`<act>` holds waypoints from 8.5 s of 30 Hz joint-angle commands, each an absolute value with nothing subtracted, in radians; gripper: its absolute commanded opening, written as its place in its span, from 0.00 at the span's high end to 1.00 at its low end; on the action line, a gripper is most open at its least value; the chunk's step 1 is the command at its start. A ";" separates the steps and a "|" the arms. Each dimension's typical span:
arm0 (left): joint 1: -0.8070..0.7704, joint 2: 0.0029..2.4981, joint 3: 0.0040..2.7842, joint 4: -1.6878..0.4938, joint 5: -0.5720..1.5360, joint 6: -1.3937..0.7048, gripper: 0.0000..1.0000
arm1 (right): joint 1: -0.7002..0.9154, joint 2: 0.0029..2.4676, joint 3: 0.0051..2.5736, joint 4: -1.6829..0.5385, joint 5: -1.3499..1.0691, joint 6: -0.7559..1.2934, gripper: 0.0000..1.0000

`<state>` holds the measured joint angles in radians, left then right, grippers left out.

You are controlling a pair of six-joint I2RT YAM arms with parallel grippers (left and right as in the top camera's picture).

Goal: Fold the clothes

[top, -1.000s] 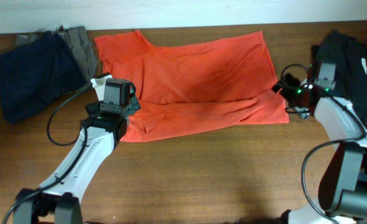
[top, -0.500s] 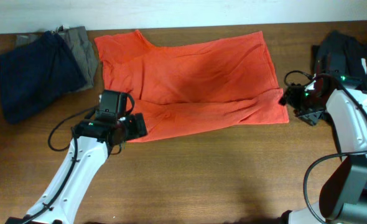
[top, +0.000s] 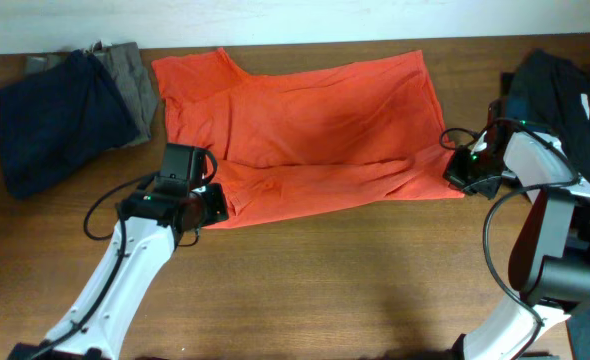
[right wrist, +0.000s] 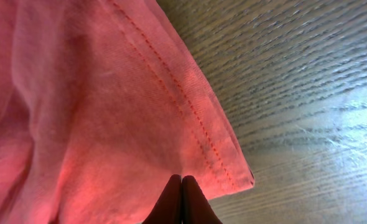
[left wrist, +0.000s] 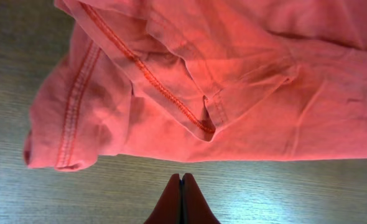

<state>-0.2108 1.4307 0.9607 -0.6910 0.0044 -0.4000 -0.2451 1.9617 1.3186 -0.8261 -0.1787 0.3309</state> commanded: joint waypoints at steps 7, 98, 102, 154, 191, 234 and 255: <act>-0.207 1.640 0.976 -0.627 0.043 -0.395 0.99 | -0.238 1.970 1.324 -0.818 -0.199 0.283 0.96; -0.136 1.845 1.295 -0.678 0.138 -0.324 0.99 | -0.196 1.959 1.326 -0.691 -0.349 0.243 0.96; -0.137 1.941 1.295 -0.640 0.161 -0.323 0.99 | -0.196 2.023 1.326 -0.687 -0.348 0.240 0.96; -0.031 1.699 1.410 -0.743 -0.034 -0.289 0.01 | -0.197 1.654 1.326 -0.907 0.025 0.311 0.41; 0.130 2.580 2.355 -0.598 0.191 -0.346 0.01 | -0.159 2.341 2.135 -0.748 -0.300 0.161 0.01; 0.078 2.754 2.355 -0.519 0.240 -0.395 0.69 | -0.156 2.381 2.134 -0.639 -0.287 0.140 0.01; 0.076 2.754 2.355 -0.604 0.240 -0.395 0.69 | -0.091 2.642 2.134 -0.283 -0.226 0.177 0.01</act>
